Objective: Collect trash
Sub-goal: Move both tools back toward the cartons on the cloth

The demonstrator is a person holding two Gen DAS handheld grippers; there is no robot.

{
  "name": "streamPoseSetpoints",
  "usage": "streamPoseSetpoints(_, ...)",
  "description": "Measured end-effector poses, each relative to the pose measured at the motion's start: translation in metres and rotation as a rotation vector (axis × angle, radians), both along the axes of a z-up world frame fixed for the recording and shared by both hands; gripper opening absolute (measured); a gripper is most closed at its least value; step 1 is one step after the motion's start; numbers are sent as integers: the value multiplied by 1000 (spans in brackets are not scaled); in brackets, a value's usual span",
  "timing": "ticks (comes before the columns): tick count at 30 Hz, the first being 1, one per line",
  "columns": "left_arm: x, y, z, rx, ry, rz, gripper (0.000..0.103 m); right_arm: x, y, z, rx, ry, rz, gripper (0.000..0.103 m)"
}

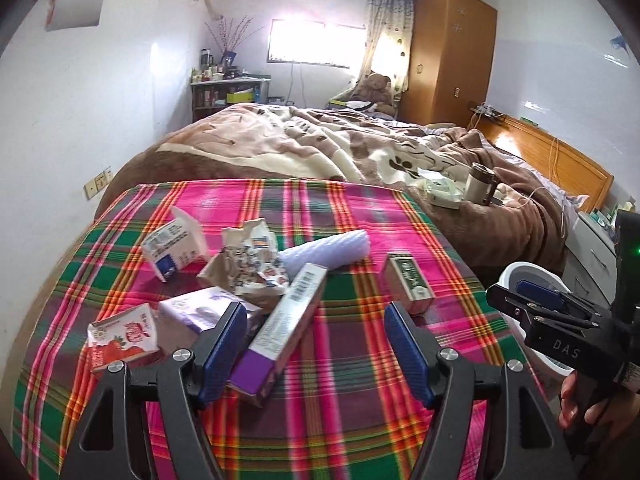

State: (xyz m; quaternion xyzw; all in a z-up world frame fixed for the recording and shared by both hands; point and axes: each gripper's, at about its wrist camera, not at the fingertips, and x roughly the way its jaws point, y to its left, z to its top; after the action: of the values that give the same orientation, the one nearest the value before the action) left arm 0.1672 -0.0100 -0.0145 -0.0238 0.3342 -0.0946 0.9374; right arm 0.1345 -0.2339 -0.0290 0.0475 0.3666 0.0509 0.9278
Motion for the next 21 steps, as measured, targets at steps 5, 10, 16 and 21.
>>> streamPoseSetpoints(5,8,26,-4,18,15,38,71,16,13,-7,-1,31,13,66)
streamPoseSetpoints(10,16,46,-7,22,24,61,71,33,27,-11,4,51,23,66)
streamPoseSetpoints(16,32,67,-12,40,45,69,73,49,41,-16,0,76,50,66)
streamPoseSetpoints(21,46,69,-23,63,96,0,74,61,47,-22,6,110,56,65)
